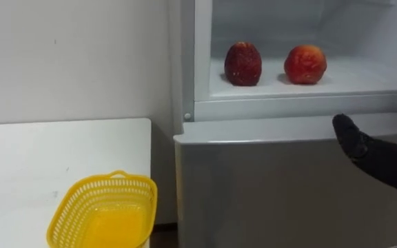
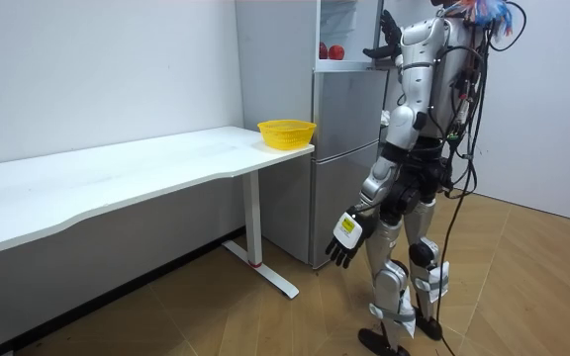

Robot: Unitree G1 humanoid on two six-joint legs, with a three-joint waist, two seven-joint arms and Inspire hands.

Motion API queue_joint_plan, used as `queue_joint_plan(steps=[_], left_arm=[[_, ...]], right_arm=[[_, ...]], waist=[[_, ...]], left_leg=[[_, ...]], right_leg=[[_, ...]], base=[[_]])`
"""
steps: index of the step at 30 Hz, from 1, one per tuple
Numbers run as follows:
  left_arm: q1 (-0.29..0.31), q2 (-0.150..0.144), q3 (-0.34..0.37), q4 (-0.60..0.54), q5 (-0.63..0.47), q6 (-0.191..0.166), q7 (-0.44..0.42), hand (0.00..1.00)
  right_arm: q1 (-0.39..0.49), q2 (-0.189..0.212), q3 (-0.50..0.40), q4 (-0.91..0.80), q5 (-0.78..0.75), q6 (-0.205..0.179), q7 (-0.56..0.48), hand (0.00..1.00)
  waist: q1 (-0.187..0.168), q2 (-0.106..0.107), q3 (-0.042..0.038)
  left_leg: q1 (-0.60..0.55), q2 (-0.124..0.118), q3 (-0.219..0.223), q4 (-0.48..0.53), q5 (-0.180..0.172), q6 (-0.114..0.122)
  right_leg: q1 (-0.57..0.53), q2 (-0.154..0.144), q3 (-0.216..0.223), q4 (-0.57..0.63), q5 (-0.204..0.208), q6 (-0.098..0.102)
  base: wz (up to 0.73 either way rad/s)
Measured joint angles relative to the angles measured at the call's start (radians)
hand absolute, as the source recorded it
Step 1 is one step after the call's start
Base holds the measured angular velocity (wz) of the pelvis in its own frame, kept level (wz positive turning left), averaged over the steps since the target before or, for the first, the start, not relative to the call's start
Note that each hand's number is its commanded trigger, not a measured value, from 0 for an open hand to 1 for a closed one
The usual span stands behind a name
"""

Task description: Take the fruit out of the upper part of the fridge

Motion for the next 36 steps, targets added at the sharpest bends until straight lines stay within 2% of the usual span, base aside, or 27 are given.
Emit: queue_joint_plan(steps=[3, 6, 9, 14, 21, 25, 31, 36], left_arm=[[-0.002, -0.001, 0.001, -0.001, 0.005, 0.008, 0.003, 0.00], [-0.005, -0.006, 0.006, 0.000, 0.023, 0.017, 0.013, 0.00], [-0.003, -0.006, 0.019, 0.004, 0.025, 0.020, 0.012, 0.00], [-0.002, -0.006, 0.033, 0.002, 0.070, 0.028, 0.012, 0.00], [0.001, -0.006, 0.042, -0.001, 0.124, 0.048, 0.010, 0.00], [-0.004, -0.006, 0.042, -0.002, 0.135, 0.049, -0.003, 0.00], [0.004, -0.005, 0.042, 0.001, 0.136, 0.049, -0.008, 0.00], [0.006, 0.004, 0.042, -0.002, 0.136, 0.049, -0.007, 0.00]], right_arm=[[-0.051, 0.000, 0.000, 0.028, 0.004, 0.014, 0.001, 0.00], [-0.094, -0.004, -0.004, 0.058, 0.034, 0.018, 0.001, 0.00], [-0.133, -0.011, -0.006, 0.085, 0.065, 0.019, 0.002, 0.00], [-0.202, -0.015, -0.010, 0.139, 0.092, 0.024, 0.024, 0.00], [-0.227, -0.016, -0.013, 0.139, 0.124, 0.039, 0.057, 0.00], [-0.231, -0.028, -0.013, 0.139, 0.154, 0.040, 0.066, 0.00], [-0.260, -0.029, -0.012, 0.139, 0.177, 0.039, 0.084, 0.00], [-0.268, -0.030, -0.011, 0.139, 0.178, 0.039, 0.084, 0.00]], waist=[[0.003, -0.001, 0.0003], [0.005, -0.003, 0.0004], [0.017, -0.007, 0.0011], [0.028, -0.013, 0.0017], [0.032, -0.013, 0.0011], [0.056, -0.013, 0.0011], [0.061, -0.015, 0.0016], [0.067, -0.031, 0.0080]], left_leg=[[0.000, 0.000, -0.013, -0.001, 0.003, -0.002], [0.006, 0.000, -0.023, -0.001, 0.004, -0.004], [0.013, 0.002, -0.023, -0.002, 0.004, -0.004], [0.012, 0.001, -0.023, -0.002, 0.004, -0.004], [0.011, 0.001, -0.023, -0.001, 0.004, -0.004], [0.013, 0.001, -0.022, -0.001, 0.004, -0.004], [0.014, 0.002, -0.023, 0.000, 0.004, -0.004], [0.016, 0.002, -0.032, 0.008, 0.004, -0.004]], right_leg=[[0.006, -0.001, -0.038, 0.001, 0.000, 0.000], [0.014, -0.001, -0.055, 0.000, 0.000, 0.000], [0.018, -0.001, -0.070, 0.000, 0.000, 0.000], [0.023, -0.001, -0.069, 0.000, 0.000, 0.000], [0.022, -0.001, -0.069, 0.000, 0.000, 0.000], [0.023, -0.001, -0.068, 0.001, 0.000, 0.000], [0.026, -0.001, -0.071, 0.001, 0.000, 0.000], [0.036, -0.002, -0.089, 0.001, 0.000, 0.000]], base=[[0.13], [0.12], [0.00], [0.00], [0.00], [-0.01], [0.00], [0.05]])
